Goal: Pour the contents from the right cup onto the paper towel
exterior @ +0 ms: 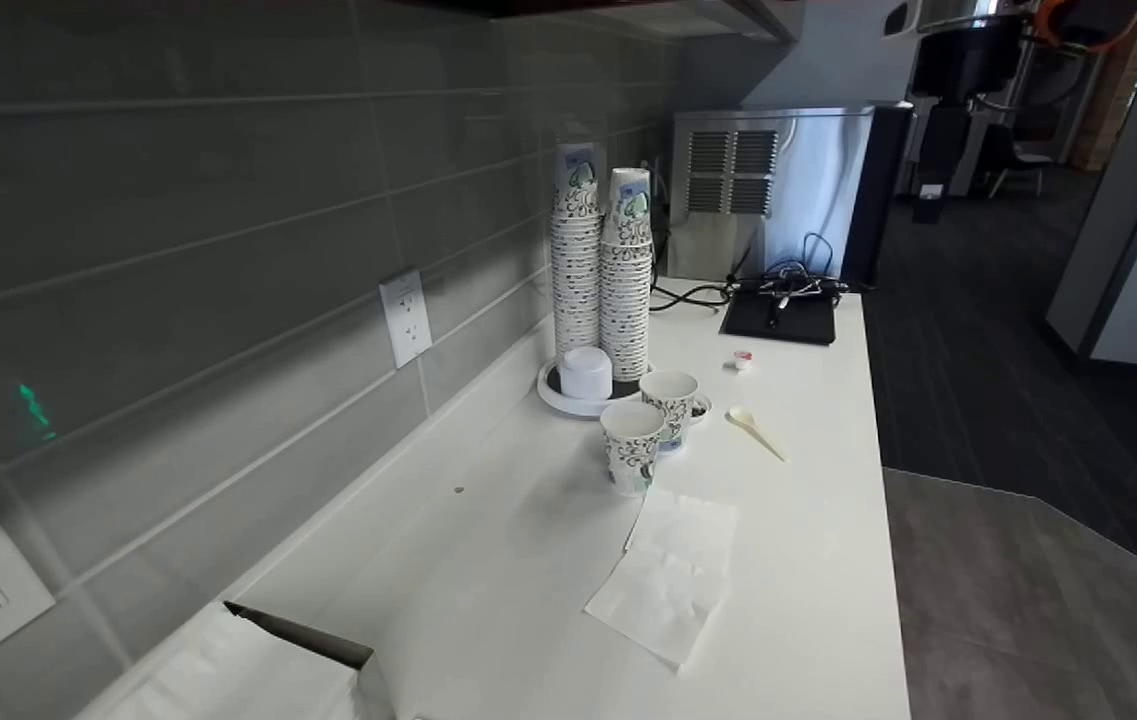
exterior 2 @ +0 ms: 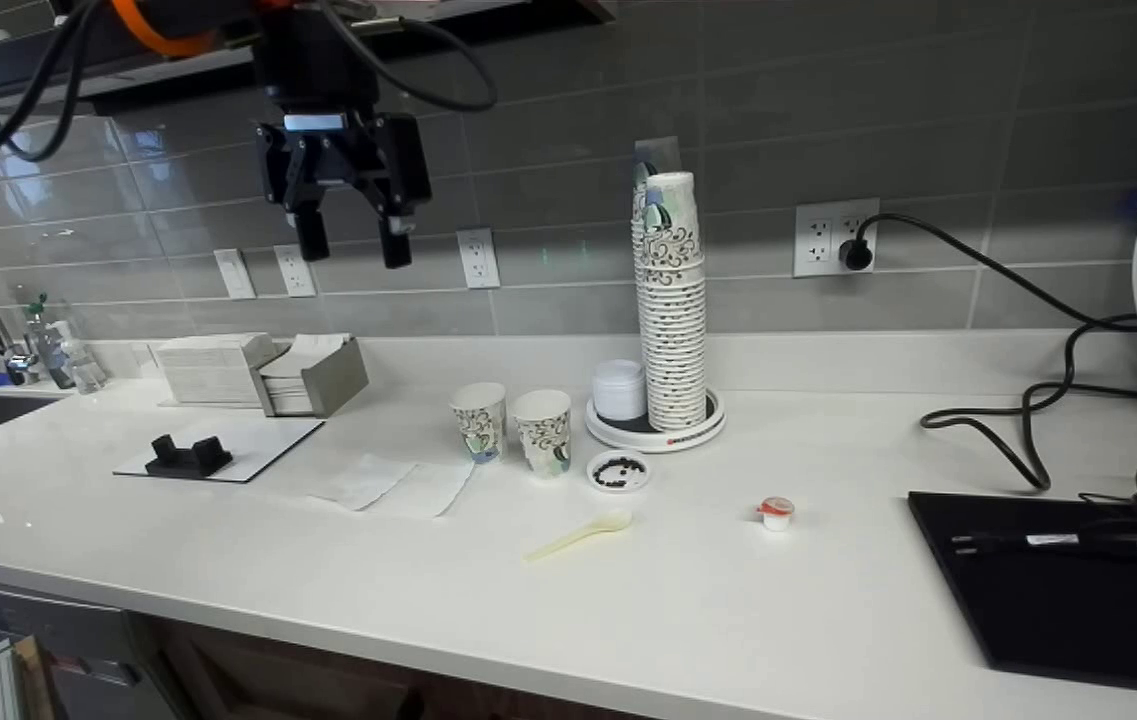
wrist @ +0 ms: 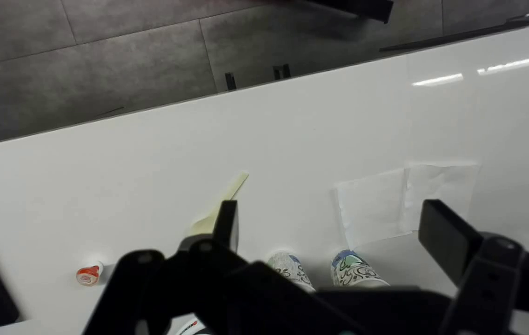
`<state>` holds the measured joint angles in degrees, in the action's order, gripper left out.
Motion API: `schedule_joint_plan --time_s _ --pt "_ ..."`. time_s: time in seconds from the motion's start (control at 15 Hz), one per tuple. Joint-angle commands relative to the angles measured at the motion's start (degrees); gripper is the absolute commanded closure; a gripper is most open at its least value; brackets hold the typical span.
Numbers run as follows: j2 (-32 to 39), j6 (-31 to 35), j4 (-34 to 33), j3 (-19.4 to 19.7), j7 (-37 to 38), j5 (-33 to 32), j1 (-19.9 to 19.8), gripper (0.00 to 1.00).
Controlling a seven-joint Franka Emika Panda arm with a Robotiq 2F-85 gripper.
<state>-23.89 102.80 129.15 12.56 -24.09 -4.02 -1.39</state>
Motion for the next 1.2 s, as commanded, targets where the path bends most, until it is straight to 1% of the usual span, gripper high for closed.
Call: schedule_joint_plan --time_s 0.0,0.33,0.4,0.53,0.67,0.87,0.93,1.13 --pt "0.11 -0.13 -0.13 -0.66 -0.25 0.29 -0.77 0.0" --pt "0.11 -0.13 -0.13 -0.67 -0.25 0.29 -0.77 0.0" --pt "0.39 3.37 0.25 -1.36 -0.55 -1.44 -0.58 0.0" --pt "1.84 7.39 0.94 -2.64 -0.64 -1.6 0.44 0.0" --pt "3.8 11.45 1.61 -3.67 -1.41 -0.48 1.47 0.0" --pt "8.11 16.2 1.56 -4.21 -3.49 2.18 2.99 0.0" --pt "9.93 19.93 1.97 -4.41 -4.76 2.04 3.37 0.0" --pt "15.2 23.3 1.54 -4.32 -11.96 4.05 4.32 0.0"
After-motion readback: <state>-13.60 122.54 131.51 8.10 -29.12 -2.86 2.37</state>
